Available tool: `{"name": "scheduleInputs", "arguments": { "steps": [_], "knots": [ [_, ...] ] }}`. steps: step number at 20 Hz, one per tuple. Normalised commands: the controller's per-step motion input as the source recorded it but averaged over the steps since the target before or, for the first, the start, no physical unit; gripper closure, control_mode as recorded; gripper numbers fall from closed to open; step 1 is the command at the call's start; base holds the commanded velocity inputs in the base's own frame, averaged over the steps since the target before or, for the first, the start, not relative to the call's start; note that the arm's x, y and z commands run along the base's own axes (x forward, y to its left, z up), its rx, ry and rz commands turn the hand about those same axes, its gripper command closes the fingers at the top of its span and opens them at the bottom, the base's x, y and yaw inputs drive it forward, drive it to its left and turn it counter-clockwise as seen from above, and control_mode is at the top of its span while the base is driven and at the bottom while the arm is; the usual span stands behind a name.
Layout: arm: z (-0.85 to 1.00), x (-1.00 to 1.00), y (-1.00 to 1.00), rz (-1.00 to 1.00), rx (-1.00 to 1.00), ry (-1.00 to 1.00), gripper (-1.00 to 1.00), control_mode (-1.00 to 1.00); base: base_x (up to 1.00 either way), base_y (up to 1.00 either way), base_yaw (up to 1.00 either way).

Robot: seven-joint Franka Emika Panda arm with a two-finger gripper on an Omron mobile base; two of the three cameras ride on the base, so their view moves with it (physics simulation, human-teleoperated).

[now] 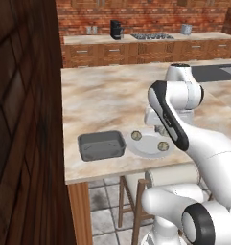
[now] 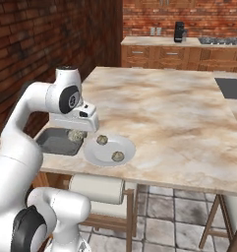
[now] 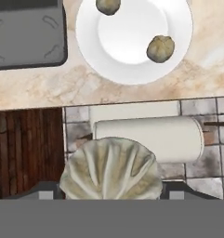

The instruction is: Place two dumplings into each of the tupperware containers and then place the containers in the fridge.

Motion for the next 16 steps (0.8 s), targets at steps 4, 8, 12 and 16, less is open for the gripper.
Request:
{"name": "scheduleInputs", "arguments": {
  "steps": [4,8,12,16],
  "knots": [
    [0.00,0.00,0.00,0.00,0.00,0.00,1.00,1.00,-0.59,-0.59,0.02],
    [0.00,0.00,0.00,0.00,0.00,0.00,1.00,1.00,-0.13,-1.00,-0.10],
    [0.00,0.00,0.00,0.00,0.00,0.00,1.00,1.00,0.00,-1.00,-0.07],
    [0.00,0.00,0.00,0.00,0.00,0.00,1.00,1.00,-0.26,-1.00,-0.02]
  ]
}}
